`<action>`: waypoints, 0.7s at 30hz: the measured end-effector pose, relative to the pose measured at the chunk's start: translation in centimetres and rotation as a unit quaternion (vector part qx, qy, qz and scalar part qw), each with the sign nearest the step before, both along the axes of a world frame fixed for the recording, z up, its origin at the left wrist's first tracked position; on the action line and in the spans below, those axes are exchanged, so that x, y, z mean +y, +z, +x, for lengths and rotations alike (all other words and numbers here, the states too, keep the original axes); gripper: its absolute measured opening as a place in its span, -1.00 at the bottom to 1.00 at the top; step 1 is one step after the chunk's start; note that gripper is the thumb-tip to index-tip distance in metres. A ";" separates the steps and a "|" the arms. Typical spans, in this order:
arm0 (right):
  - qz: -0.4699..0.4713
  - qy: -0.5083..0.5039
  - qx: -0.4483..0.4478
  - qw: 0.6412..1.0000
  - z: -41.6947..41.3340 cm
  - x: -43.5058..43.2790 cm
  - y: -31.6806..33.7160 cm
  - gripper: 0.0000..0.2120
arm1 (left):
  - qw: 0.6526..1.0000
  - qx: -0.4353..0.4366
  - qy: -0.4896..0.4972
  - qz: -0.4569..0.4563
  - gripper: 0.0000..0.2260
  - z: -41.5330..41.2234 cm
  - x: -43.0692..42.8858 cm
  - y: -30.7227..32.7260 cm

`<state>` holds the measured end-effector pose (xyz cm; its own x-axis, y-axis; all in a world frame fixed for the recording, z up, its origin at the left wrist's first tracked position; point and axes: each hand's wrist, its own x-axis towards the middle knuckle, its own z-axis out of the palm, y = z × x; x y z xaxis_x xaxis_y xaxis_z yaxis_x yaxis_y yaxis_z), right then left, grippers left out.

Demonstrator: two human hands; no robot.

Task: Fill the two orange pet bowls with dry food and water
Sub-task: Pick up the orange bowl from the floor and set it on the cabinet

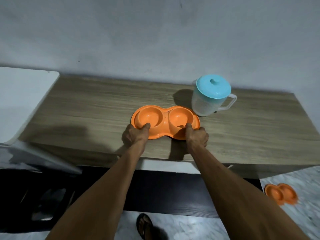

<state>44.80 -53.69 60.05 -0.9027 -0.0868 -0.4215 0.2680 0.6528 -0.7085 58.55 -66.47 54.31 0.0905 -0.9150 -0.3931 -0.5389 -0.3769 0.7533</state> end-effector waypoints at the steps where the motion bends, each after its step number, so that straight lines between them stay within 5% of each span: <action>1: 0.004 0.002 0.002 1.000 0.0 0.0 -0.1 -0.47 | 1.000 0.000 -0.003 0.001 -0.17 0.0 0.1 0.1; 9: 0.008 0.031 -0.014 0.999 0.2 1.2 0.3 -0.43 | 0.999 -0.023 -0.039 0.007 -0.13 0.6 0.4 0.5; 13: -0.003 0.049 -0.016 0.999 1.2 3.2 1.3 -0.43 | 0.998 -0.023 -0.048 0.027 -0.26 2.0 3.0 3.6; 21: -0.035 0.066 0.040 0.996 6.2 9.4 1.5 -0.50 | 0.997 0.073 0.034 -0.005 -0.41 7.9 9.2 5.5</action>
<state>51.05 -44.30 61.57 -0.9116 -0.2343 -0.3378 0.1239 0.6268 -0.7692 66.41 -57.23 59.81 0.0956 -0.9124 -0.3980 -0.3968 -0.4016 0.8254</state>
